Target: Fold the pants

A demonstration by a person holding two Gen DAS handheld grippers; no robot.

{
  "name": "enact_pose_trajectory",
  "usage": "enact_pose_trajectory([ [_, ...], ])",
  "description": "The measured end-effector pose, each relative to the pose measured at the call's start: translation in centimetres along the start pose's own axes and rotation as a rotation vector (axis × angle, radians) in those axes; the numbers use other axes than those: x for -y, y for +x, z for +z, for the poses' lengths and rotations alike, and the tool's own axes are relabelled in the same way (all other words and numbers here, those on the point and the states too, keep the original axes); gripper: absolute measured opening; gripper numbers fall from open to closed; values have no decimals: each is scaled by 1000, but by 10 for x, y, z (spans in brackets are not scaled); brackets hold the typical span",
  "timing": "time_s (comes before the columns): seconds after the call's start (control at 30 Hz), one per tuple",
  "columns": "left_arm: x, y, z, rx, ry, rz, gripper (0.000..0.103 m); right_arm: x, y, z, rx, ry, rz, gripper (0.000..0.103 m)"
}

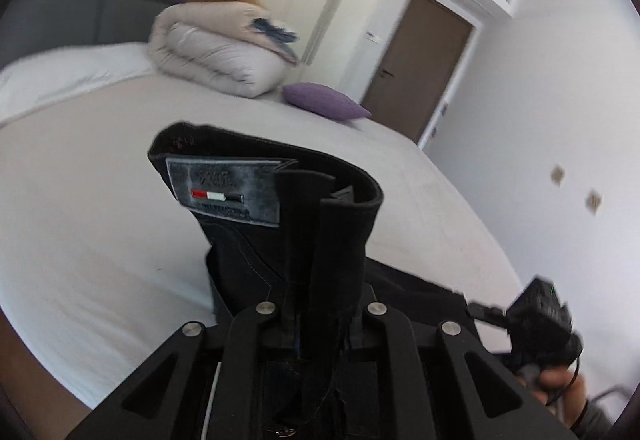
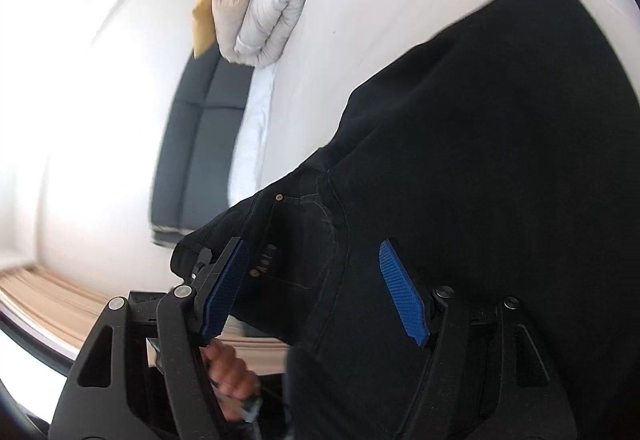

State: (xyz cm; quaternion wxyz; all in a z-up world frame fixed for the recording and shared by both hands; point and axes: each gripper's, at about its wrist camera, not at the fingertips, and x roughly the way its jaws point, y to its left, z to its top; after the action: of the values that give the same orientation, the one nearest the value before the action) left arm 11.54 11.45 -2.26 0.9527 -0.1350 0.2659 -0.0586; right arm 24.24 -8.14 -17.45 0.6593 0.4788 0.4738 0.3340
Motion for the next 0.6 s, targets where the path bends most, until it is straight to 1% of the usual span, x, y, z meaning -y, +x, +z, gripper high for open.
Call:
enact_pose_trajectory([
  [0.03, 29, 9, -7, -25, 103, 8, 13, 3, -5, 2, 3, 13, 13, 67],
  [0.1, 75, 27, -27, -85, 270, 22, 13, 11, -14, 4, -1, 38, 57, 67],
  [0.2, 125, 49, -70, -166, 487, 35, 13, 20, -22, 12, -7, 63, 80, 67],
  [0.23, 135, 54, -81, -192, 533, 35, 13, 23, -29, 17, -5, 64, 86, 67],
  [0.27, 144, 58, -92, -212, 572, 38, 13, 24, -33, 20, 0, 62, 88, 67],
  [0.3, 149, 60, -102, -224, 599, 44, 13, 23, -30, 13, 3, 61, 85, 67],
  [0.33, 155, 60, -112, -235, 629, 55, 13, 26, -36, 19, 3, 60, 80, 67],
  [0.4, 162, 58, -125, -226, 690, 91, 13, 31, -44, 27, -7, 57, 51, 67],
  [0.5, 161, 53, -131, -209, 736, 113, 13, 34, -51, 37, -13, 57, 21, 67],
  [0.6, 164, 51, -137, -196, 788, 132, 13, 29, -41, 39, -21, 49, -31, 61],
])
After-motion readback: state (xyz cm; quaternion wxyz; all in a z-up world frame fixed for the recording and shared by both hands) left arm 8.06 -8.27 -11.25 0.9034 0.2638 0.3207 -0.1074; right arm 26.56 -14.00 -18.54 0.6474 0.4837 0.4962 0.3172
